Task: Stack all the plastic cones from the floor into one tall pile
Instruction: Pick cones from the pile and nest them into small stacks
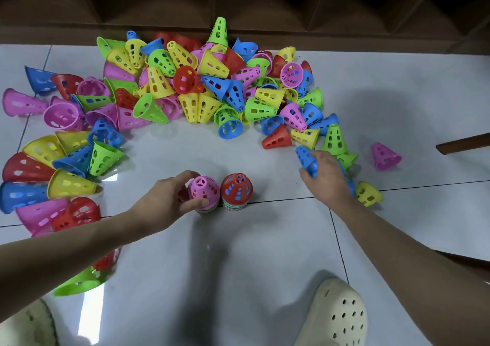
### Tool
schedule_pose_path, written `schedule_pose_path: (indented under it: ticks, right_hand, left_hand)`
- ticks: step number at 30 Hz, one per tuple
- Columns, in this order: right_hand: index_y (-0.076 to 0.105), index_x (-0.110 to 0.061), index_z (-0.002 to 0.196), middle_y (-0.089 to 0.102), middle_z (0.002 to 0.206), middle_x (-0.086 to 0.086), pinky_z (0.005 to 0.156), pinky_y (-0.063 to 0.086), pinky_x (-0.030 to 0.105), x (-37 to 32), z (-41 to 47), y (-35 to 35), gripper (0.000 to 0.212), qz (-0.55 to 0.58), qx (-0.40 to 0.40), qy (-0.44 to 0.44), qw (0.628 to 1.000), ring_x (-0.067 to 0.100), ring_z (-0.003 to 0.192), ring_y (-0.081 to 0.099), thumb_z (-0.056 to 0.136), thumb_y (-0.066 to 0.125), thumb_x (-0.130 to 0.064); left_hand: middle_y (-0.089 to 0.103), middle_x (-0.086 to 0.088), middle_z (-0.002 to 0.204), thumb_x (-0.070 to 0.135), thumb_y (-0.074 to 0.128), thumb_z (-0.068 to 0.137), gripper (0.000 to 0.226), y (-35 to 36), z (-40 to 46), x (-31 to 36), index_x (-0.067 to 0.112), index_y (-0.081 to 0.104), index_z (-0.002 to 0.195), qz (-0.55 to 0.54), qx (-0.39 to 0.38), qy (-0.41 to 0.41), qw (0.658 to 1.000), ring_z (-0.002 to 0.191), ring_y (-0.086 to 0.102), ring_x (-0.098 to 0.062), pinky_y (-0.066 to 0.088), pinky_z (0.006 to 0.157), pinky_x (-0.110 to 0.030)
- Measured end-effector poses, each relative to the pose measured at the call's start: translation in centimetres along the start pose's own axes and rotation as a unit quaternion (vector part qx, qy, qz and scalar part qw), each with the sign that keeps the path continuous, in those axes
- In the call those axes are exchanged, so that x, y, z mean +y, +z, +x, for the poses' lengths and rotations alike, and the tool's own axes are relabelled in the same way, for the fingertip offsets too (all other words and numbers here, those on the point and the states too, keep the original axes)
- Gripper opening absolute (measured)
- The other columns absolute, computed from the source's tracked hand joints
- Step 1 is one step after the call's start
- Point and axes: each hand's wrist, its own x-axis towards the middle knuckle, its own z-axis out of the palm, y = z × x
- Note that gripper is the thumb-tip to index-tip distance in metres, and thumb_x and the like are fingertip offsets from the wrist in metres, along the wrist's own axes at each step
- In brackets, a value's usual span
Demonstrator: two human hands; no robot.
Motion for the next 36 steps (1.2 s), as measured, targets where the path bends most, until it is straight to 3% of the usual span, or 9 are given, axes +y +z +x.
schedule_pose_path:
  ticks: [10, 14, 17, 20, 23, 26, 30, 32, 36]
  right_hand:
    - [0.052, -0.01, 0.124, 0.061, 0.124, 0.012, 0.094, 0.043, 0.039, -3.0, 4.2, 0.7, 0.06, -0.245, -0.131, 0.054, 0.959, 0.031, 0.115, 0.057, 0.084, 0.066, -0.051]
    - [0.061, -0.012, 0.119, 0.064, 0.099, 0.001, 0.075, 0.049, 0.03, -6.1, 2.9, 0.2, 0.05, 0.088, -0.103, 0.171, 0.976, 0.023, 0.096, 0.06, 0.077, 0.075, -0.036]
    - [0.065, -0.017, 0.105, 0.066, 0.095, -0.001, 0.087, 0.056, 0.034, -9.6, 0.9, -1.2, 0.029, 0.436, -0.102, 0.159, 0.88, 0.018, 0.094, 0.061, 0.078, 0.075, -0.021]
    - [0.061, -0.013, 0.109, 0.067, 0.114, 0.014, 0.102, 0.052, 0.043, -12.9, -1.7, -2.5, 0.042, 0.584, -0.12, 0.095, 0.797, 0.023, 0.108, 0.064, 0.073, 0.076, -0.028]
    - [0.055, -0.01, 0.117, 0.063, 0.117, 0.021, 0.093, 0.054, 0.038, -15.0, -3.9, -2.3, 0.052, 0.537, -0.095, 0.018, 0.838, 0.02, 0.102, 0.065, 0.075, 0.079, -0.028]
    - [0.054, -0.023, 0.125, 0.065, 0.117, 0.001, 0.091, 0.054, 0.03, -15.3, -5.2, -1.3, 0.057, 0.463, -0.095, -0.053, 0.88, 0.015, 0.107, 0.066, 0.074, 0.078, -0.032]
    - [0.056, -0.025, 0.125, 0.065, 0.117, -0.011, 0.094, 0.047, 0.018, -14.6, -6.2, 0.6, 0.05, 0.362, -0.104, -0.081, 0.923, 0.001, 0.109, 0.06, 0.08, 0.078, -0.03]
    - [0.054, -0.026, 0.125, 0.064, 0.12, -0.01, 0.1, 0.046, 0.024, -13.9, -6.6, 1.3, 0.051, 0.34, -0.101, -0.073, 0.932, 0.003, 0.113, 0.058, 0.082, 0.08, -0.02]
    - [0.051, -0.034, 0.121, 0.063, 0.121, -0.017, 0.104, 0.044, 0.033, -12.8, -6.8, 2.1, 0.053, 0.314, -0.112, -0.073, 0.94, 0.014, 0.121, 0.056, 0.08, 0.081, -0.018]
  left_hand:
    - [0.068, 0.008, 0.08, 0.061, 0.069, 0.078, 0.046, -0.9, 0.4, -0.2, 0.049, 0.045, 0.115, 0.004, -0.051, 0.004, 0.999, 0.074, 0.064, -0.008, 0.052, 0.07, -0.023]
    - [0.067, 0.008, 0.08, 0.07, 0.065, 0.076, 0.053, -1.2, 0.4, -0.3, 0.045, 0.049, 0.12, -0.012, -0.053, 0.011, 0.998, 0.073, 0.063, -0.009, 0.051, 0.068, -0.022]
    - [0.067, 0.009, 0.081, 0.067, 0.064, 0.077, 0.061, -1.3, 0.4, -0.3, 0.035, 0.051, 0.127, -0.011, -0.06, 0.004, 0.998, 0.073, 0.062, -0.009, 0.05, 0.069, -0.023]
    - [0.069, 0.008, 0.083, 0.061, 0.066, 0.08, 0.062, -1.6, 0.3, -0.2, 0.031, 0.05, 0.133, 0.003, -0.069, 0.003, 0.998, 0.075, 0.064, -0.008, 0.051, 0.071, -0.023]
    - [0.069, 0.008, 0.085, 0.057, 0.066, 0.086, 0.06, -2.2, -0.1, -0.4, 0.029, 0.048, 0.136, 0.029, -0.071, -0.003, 0.997, 0.076, 0.065, -0.008, 0.05, 0.071, -0.019]
    - [0.065, 0.006, 0.096, 0.06, 0.058, 0.089, 0.065, -2.8, -1.3, -1.2, 0.026, 0.042, 0.142, 0.09, -0.057, -0.007, 0.994, 0.088, 0.063, -0.013, 0.052, 0.082, -0.03]
    - [0.054, -0.009, 0.123, 0.046, 0.058, 0.095, 0.059, -4.4, -3.3, -3.8, 0.018, 0.038, 0.143, 0.36, -0.006, -0.055, 0.931, 0.115, 0.051, -0.03, 0.043, 0.095, -0.04]
    - [0.051, -0.011, 0.128, 0.047, 0.057, 0.094, 0.057, -5.3, -4.4, -5.5, 0.017, 0.039, 0.14, 0.422, -0.015, -0.103, 0.9, 0.119, 0.048, -0.031, 0.041, 0.097, -0.042]
    - [0.049, -0.01, 0.134, 0.043, 0.059, 0.095, 0.059, -6.5, -6.4, -8.9, 0.022, 0.038, 0.146, 0.399, -0.045, -0.15, 0.903, 0.123, 0.046, -0.029, 0.043, 0.1, -0.044]
